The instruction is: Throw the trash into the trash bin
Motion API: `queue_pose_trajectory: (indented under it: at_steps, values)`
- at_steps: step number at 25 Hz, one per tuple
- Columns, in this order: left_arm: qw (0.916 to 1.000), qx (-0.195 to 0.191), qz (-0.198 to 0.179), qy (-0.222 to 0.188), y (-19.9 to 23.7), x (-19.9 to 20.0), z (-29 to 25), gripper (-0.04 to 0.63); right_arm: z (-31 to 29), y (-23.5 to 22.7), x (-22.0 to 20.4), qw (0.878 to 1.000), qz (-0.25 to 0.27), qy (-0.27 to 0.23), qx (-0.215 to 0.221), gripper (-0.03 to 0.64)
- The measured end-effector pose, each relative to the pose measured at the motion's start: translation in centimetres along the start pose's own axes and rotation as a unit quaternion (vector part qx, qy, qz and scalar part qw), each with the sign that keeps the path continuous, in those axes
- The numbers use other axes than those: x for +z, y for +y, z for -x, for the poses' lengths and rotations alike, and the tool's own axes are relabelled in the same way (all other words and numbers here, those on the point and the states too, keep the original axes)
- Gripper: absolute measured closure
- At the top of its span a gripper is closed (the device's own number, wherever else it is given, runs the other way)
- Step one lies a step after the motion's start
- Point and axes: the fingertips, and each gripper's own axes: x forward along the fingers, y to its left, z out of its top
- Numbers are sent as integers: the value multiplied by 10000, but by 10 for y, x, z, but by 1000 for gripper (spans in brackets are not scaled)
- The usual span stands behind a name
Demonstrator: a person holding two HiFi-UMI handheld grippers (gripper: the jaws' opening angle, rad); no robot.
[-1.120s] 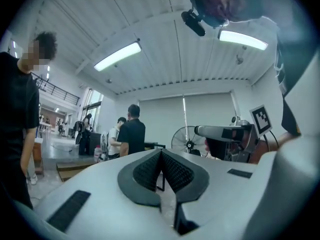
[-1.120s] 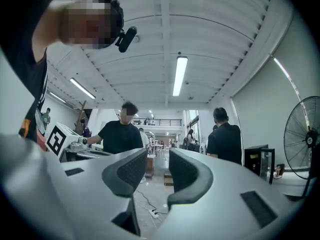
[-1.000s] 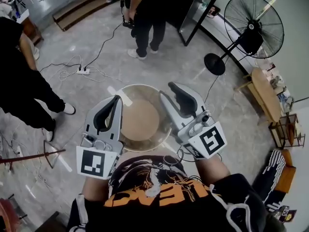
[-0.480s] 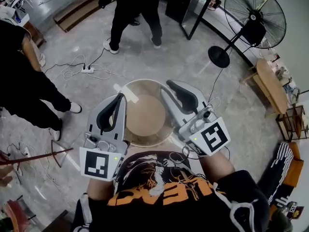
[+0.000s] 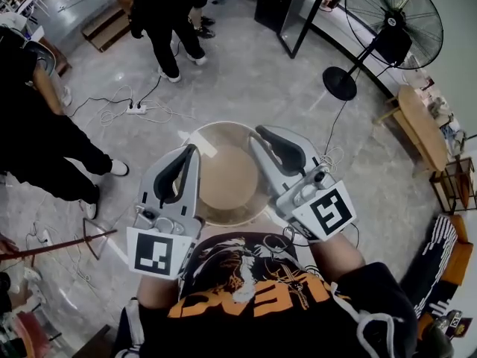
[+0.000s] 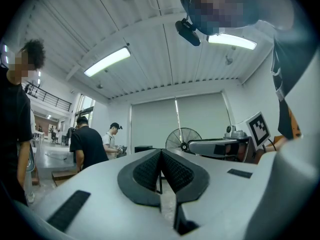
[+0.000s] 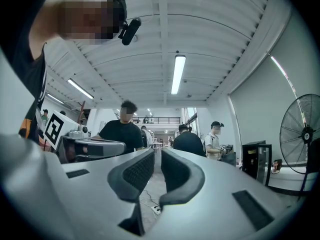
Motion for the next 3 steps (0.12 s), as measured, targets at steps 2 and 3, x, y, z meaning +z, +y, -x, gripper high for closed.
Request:
queue_pose_trajectory:
  at_steps: [2, 3]
  values:
    - [10000, -28, -5, -5, -2, 0, -6, 572, 0, -5, 3, 10000, -40, -41, -40, 570]
    - [10000, -44, -5, -7, -4, 0, -10, 572, 1, -8, 3, 10000, -54, -54, -56, 575]
